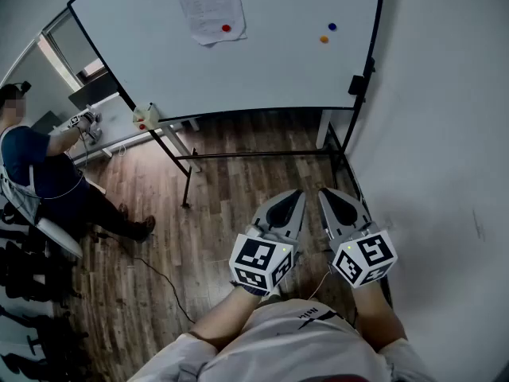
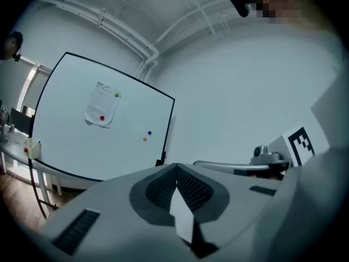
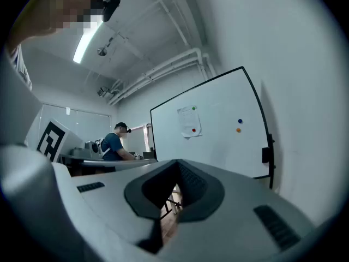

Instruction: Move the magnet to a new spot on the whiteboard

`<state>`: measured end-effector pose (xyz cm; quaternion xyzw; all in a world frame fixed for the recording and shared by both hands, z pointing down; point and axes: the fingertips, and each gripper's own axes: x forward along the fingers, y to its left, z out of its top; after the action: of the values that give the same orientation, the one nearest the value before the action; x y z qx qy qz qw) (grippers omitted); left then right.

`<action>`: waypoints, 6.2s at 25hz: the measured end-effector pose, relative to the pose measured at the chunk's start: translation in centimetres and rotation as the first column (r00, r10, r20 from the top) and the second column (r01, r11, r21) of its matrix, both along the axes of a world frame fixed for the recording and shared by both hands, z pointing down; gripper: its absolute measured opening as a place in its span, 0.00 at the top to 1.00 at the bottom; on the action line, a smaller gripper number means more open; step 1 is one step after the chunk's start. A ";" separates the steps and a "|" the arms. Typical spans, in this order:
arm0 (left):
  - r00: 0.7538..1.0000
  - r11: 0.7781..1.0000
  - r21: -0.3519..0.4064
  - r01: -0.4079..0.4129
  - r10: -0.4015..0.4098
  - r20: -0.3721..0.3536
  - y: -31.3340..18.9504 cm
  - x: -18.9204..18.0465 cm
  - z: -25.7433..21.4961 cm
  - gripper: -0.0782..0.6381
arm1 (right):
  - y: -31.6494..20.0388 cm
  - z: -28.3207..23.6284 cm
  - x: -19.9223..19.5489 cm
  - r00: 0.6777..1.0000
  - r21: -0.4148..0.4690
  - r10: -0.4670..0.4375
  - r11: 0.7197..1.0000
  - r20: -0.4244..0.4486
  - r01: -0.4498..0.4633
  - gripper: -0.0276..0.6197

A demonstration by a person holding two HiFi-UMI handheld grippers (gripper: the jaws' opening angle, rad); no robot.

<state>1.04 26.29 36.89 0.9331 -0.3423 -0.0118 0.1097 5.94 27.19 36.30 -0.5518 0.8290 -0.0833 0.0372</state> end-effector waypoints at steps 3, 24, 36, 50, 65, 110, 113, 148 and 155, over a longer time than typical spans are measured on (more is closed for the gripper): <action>1.000 1.000 0.002 0.002 -0.002 -0.004 -1.0 -0.3 0.0 0.87 | -1.0 0.0 -0.3 1.000 -0.001 -0.002 1.000 -0.002 0.002 0.94; 1.000 0.999 0.031 -0.009 0.010 -0.025 -7.5 -6.8 0.0 0.87 | -6.4 -1.2 -5.7 0.999 0.038 0.010 0.999 0.032 -0.011 0.94; 0.999 0.999 0.037 0.018 -0.017 -0.037 -10.2 -8.5 -0.5 0.87 | -9.2 -1.5 -7.9 0.999 0.064 -0.018 0.998 0.034 0.016 0.94; 0.999 0.998 0.027 0.050 -0.050 -0.005 -21.4 -3.8 0.3 0.87 | -21.1 -1.5 -3.3 0.997 0.083 -0.053 0.995 0.051 0.049 0.94; 0.995 0.993 0.065 0.096 -0.096 0.003 -35.4 4.9 -1.9 0.87 | -36.1 -3.1 7.4 0.999 0.110 -0.027 0.994 0.037 0.023 0.93; 0.981 0.979 0.075 -0.192 0.193 -0.006 -54.2 14.4 -1.6 0.87 | -56.9 -0.5 22.6 0.890 0.085 0.451 0.891 -0.063 -0.446 0.80; 0.981 0.979 0.072 -0.191 0.192 -0.003 -54.5 14.5 -1.4 0.87 | -57.4 -0.3 22.8 0.886 0.084 0.459 0.887 -0.064 -0.454 0.78; 0.986 0.983 0.084 -0.164 0.165 -0.006 -52.6 13.4 -2.2 0.87 | -54.6 -2.1 20.8 0.910 0.116 0.414 0.905 -0.019 -0.409 0.77; 0.991 0.986 0.097 -0.134 0.135 -0.012 -50.6 12.7 -2.6 0.87 | -52.1 -2.9 19.0 0.931 0.131 0.365 0.924 -0.018 -0.360 0.77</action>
<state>13.74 -24.30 34.24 0.9581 -0.2766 -0.0294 0.0682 24.89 -24.93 33.43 -0.6937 0.7169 -0.0109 0.0690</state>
